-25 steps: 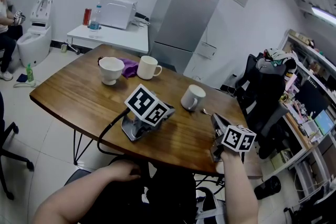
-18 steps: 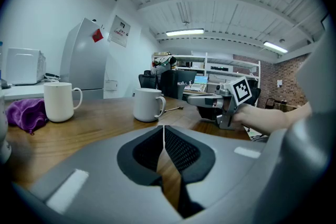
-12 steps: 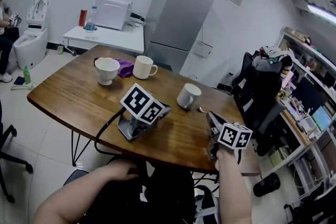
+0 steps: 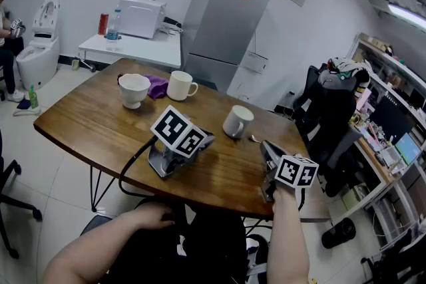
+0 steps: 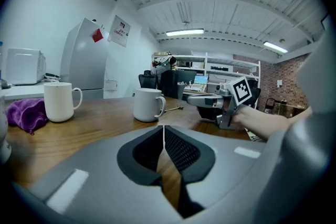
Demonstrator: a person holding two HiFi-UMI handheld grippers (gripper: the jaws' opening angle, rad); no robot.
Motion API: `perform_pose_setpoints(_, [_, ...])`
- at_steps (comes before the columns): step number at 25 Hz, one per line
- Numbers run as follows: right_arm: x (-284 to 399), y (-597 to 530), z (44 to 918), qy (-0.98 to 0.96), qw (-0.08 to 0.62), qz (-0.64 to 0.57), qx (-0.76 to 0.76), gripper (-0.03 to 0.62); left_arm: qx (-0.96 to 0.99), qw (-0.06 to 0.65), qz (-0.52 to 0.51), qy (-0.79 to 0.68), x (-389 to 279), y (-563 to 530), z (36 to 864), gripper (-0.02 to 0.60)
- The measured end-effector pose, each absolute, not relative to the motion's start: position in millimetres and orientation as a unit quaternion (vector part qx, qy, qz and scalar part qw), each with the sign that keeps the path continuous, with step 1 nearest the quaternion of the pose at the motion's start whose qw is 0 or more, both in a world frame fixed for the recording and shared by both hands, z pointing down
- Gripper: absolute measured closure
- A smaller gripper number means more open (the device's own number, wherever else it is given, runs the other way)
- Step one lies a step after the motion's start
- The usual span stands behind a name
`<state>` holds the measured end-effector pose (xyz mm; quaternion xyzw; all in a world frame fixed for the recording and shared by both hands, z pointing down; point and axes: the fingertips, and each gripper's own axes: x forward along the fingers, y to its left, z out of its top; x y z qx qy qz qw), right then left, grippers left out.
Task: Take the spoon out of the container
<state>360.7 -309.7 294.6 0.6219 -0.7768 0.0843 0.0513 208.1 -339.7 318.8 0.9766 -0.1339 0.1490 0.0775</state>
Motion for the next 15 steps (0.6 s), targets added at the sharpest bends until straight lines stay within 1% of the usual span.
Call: perform_pose_setpoints(15, [359.7, -308.4, 294.8, -0.777, 0.052, 0.085, 0.621, 0.592, 0.976, 0.078, 0.149, -0.134, 207.3, -338.2, 318.9, 0.569])
